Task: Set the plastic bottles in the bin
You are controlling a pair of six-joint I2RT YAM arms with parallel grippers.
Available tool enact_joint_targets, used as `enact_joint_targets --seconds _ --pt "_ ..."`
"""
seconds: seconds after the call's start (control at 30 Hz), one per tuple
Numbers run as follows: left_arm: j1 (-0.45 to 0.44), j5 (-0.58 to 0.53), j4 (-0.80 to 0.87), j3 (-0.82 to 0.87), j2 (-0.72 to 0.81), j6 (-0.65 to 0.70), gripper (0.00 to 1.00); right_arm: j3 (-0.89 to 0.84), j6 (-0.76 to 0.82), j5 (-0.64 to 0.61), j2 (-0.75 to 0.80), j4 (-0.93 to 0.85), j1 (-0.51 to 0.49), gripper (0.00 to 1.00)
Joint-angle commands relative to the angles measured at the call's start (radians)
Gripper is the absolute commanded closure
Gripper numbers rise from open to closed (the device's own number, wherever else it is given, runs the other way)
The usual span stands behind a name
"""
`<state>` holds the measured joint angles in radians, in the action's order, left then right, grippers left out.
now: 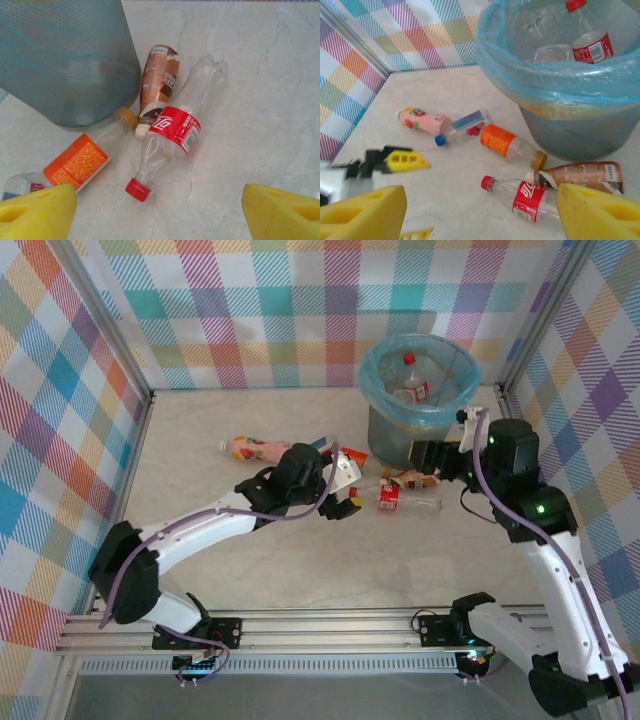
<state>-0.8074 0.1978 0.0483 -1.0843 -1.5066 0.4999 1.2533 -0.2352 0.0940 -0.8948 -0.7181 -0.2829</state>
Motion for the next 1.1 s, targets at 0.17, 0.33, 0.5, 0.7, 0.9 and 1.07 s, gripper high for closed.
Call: enact_joint_targets --seconds 0.17,0.33,0.5,0.7,0.9,1.07 --pt "0.038 0.128 -0.074 -0.108 -0.216 0.097 0.13 -0.084 0.131 -0.030 0.175 0.029 -0.002 0.16" --pt "0.048 0.149 -0.068 -0.170 -0.315 0.104 0.14 -0.093 0.134 0.001 0.192 0.028 -0.003 0.15" --pt "0.053 0.176 -0.054 -0.203 -0.380 0.120 0.14 -0.113 0.092 0.019 0.173 0.013 -0.002 0.14" --pt "0.055 0.196 -0.018 -0.241 -0.441 0.144 0.15 -0.171 0.071 0.039 0.178 0.016 -0.002 0.12" --pt "0.055 0.207 0.007 -0.262 -0.490 0.183 0.15 -0.180 0.083 0.046 0.181 -0.002 -0.002 0.09" --pt "0.055 0.221 0.029 -0.288 -0.524 0.183 0.16 -0.197 0.084 0.052 0.195 0.001 -0.001 0.06"
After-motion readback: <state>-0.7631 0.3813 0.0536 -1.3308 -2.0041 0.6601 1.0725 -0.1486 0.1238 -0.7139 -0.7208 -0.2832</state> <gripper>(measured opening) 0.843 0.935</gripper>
